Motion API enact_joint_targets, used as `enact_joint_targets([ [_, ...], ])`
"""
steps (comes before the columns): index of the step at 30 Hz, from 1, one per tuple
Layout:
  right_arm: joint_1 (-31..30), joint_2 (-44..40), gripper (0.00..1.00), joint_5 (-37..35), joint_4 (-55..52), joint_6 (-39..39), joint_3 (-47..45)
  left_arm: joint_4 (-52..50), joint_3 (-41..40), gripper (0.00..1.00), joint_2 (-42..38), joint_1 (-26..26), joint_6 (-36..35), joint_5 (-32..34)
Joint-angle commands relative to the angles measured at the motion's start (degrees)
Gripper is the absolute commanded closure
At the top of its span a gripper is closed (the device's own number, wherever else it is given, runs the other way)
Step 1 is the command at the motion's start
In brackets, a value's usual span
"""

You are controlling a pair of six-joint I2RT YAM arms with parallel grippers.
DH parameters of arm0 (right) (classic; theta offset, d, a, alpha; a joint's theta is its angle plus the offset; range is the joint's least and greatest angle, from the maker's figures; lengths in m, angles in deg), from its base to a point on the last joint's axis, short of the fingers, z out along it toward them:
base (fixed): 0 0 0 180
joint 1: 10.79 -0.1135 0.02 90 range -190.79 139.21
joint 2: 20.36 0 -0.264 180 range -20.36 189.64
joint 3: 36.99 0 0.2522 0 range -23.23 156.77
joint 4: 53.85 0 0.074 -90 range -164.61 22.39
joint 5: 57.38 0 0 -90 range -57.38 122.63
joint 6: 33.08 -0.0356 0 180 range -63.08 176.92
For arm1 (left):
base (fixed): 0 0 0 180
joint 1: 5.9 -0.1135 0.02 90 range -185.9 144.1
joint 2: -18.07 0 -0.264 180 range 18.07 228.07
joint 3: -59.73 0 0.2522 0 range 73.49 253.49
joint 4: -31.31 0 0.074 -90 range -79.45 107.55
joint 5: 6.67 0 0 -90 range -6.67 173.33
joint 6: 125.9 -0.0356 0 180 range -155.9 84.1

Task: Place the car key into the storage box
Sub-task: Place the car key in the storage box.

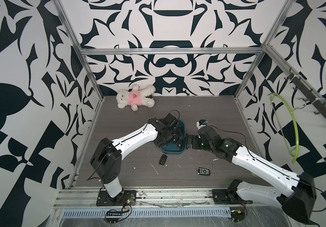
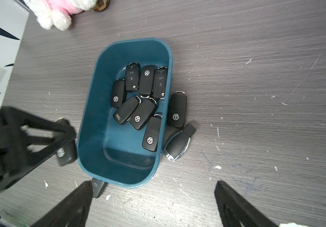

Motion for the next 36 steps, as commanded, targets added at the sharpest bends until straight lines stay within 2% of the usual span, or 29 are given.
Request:
enact_joint_targets([
  [1, 0.3, -3.0, 0.00, -2.3, -1.0, 1.7, -1.0, -2.3, 3.2, 0.72, 3.5, 1.0, 1.3, 0.9],
  [13, 0.4, -8.8, 0.00, -6.3, -6.1, 1.9, -1.5, -0.7, 4.1, 0.71, 12.1, 0.9, 3.4, 1.5],
  [20, 0.5, -9.8, 0.00, -6.9, -7.1, 1.6, -1.8, -5.2, 6.6, 0.71, 14.9, 0.8, 6.0, 4.0],
  [23, 0.5, -9.5, 0.00, -6.8, -6.7, 1.6, -2.0, -5.0, 7.3, 0.63, 15.5, 0.8, 5.7, 3.9],
  [28, 0.5, -8.9, 0.00, -6.6, -6.3, 1.5, -2.0, -3.9, 8.0, 0.59, 16.4, 0.8, 4.8, 3.4],
  [31, 0.5, -8.9, 0.00, -6.6, -6.5, 1.5, -2.2, -3.3, 7.9, 0.51, 16.7, 0.8, 4.5, 2.8],
  [36, 0.5, -9.1, 0.00, -6.6, -7.0, 1.2, -2.5, -1.8, 7.4, 0.49, 16.4, 0.8, 3.6, 2.2],
])
